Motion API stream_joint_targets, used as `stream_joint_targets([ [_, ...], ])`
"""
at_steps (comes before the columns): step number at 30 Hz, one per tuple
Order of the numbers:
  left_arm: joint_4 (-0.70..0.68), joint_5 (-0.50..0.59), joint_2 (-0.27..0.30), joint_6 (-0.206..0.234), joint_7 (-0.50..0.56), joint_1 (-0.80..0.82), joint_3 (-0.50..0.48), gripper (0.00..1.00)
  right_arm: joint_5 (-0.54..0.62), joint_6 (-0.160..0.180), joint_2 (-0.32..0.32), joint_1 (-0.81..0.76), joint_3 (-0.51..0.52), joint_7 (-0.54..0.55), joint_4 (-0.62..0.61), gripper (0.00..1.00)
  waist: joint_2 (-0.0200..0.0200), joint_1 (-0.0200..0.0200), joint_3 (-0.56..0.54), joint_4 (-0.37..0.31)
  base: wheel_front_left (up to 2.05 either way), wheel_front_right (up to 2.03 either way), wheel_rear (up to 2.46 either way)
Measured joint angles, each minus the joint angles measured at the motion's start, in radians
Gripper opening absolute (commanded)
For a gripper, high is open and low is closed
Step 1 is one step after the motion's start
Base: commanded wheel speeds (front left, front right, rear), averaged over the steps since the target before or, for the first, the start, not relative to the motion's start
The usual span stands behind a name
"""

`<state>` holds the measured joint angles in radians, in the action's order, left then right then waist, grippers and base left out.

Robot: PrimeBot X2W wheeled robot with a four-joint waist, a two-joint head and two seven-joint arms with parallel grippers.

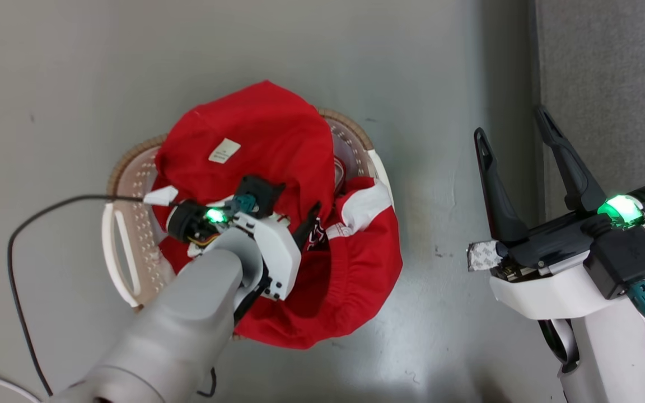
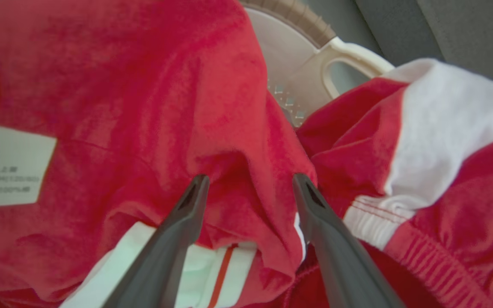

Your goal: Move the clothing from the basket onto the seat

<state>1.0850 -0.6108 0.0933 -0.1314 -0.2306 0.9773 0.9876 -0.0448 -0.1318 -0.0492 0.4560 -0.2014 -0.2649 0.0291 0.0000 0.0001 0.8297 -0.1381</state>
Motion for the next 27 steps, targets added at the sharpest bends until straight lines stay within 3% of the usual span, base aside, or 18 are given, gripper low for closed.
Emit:
stream_joint_targets([
  [12,0.03,-0.09,0.005,0.0,0.015,0.063,0.106,1.0,0.001,0.0,0.0,-0.002,0.008,0.0,-0.035,1.0,0.0,0.0,0.069,-0.011,0.0,0.0,0.0],
  [27,0.14,-0.084,-0.014,0.002,-0.016,0.14,0.181,1.0,0.017,0.0,0.0,-0.048,0.032,0.0,-0.084,1.0,0.0001,-0.0001,0.117,-0.009,0.0,0.0,0.0],
])
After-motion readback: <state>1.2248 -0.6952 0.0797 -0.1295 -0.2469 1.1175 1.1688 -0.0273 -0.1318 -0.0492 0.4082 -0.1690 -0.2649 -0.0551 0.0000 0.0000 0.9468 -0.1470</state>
